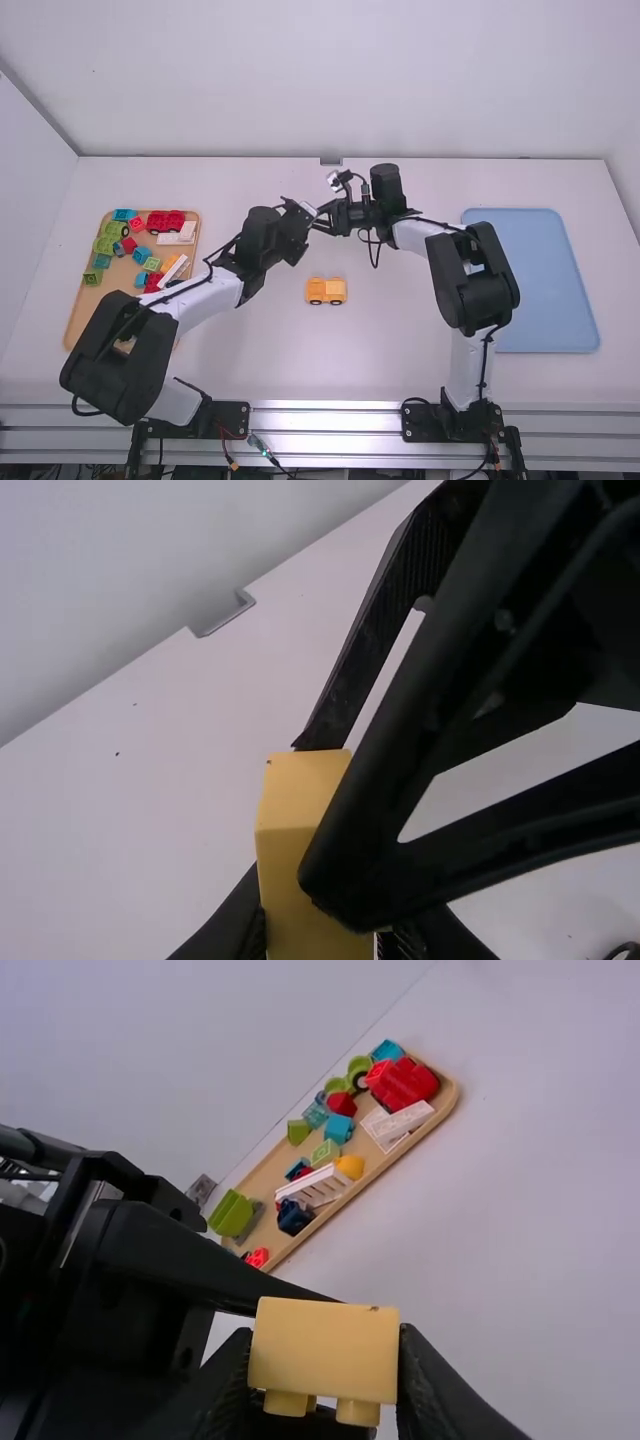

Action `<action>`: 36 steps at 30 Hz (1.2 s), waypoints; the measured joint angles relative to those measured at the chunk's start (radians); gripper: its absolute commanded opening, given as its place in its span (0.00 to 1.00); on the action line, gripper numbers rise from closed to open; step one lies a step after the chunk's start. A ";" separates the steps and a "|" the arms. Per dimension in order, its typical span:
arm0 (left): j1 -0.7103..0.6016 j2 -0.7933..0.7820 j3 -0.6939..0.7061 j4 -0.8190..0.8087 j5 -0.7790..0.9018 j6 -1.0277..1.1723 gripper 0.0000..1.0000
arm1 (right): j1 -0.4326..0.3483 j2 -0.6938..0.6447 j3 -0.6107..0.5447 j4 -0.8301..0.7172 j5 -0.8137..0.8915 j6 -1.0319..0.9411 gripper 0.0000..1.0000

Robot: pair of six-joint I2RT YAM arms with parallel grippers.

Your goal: Assemble lego blocks to make yellow taxi

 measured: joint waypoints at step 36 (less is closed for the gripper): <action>0.332 -0.143 0.041 -0.351 0.230 -0.149 0.99 | -0.039 0.000 0.251 -0.735 0.419 -0.280 0.31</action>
